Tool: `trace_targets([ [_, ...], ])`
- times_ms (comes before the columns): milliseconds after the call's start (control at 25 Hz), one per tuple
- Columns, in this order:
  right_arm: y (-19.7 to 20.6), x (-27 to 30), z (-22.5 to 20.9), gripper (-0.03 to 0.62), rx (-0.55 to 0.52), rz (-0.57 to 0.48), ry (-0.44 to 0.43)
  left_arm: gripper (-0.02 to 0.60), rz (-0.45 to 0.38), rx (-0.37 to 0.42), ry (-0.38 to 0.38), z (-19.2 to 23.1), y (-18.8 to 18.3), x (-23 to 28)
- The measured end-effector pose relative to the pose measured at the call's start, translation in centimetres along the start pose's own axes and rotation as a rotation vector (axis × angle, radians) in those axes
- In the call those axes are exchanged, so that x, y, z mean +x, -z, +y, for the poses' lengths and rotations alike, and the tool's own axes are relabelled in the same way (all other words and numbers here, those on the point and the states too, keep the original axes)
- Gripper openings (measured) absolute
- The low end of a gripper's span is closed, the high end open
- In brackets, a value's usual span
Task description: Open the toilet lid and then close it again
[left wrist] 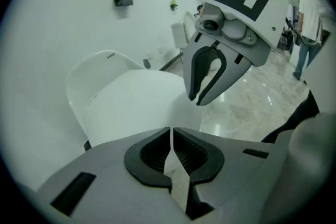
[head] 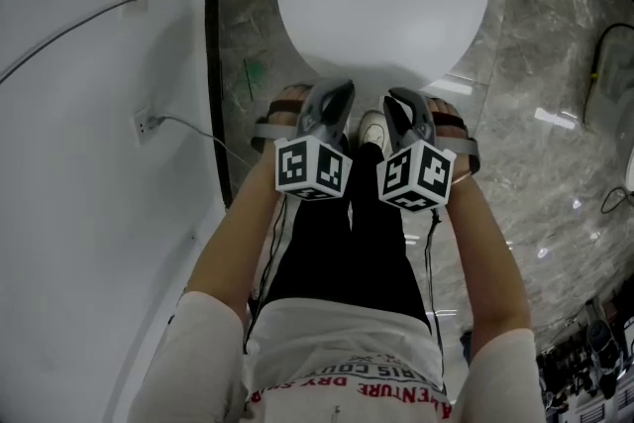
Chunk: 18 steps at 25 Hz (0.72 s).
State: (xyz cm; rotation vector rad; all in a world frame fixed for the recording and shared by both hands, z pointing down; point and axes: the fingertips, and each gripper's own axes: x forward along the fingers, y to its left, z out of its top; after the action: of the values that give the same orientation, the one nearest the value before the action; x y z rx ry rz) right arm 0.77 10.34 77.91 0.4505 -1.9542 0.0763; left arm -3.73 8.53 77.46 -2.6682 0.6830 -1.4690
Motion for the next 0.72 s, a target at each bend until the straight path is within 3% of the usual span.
trace_targets([
  [120,-1.8,-3.6,-2.8,0.046,0.042,-0.067,0.049,0.026,-0.054,-0.059,-0.048,2.9,-2.1,-2.5],
  [440,-6.4,-12.8,-9.8,0.018,0.049,-0.107,0.165,0.008,-0.141,0.017,-0.13,10.8,-10.4,-9.3],
  [720,-12.9,-23.5,-17.0,0.015,0.184,-0.203,0.324,0.008,-0.288,-0.124,-0.224,18.3,-18.0,-18.3],
])
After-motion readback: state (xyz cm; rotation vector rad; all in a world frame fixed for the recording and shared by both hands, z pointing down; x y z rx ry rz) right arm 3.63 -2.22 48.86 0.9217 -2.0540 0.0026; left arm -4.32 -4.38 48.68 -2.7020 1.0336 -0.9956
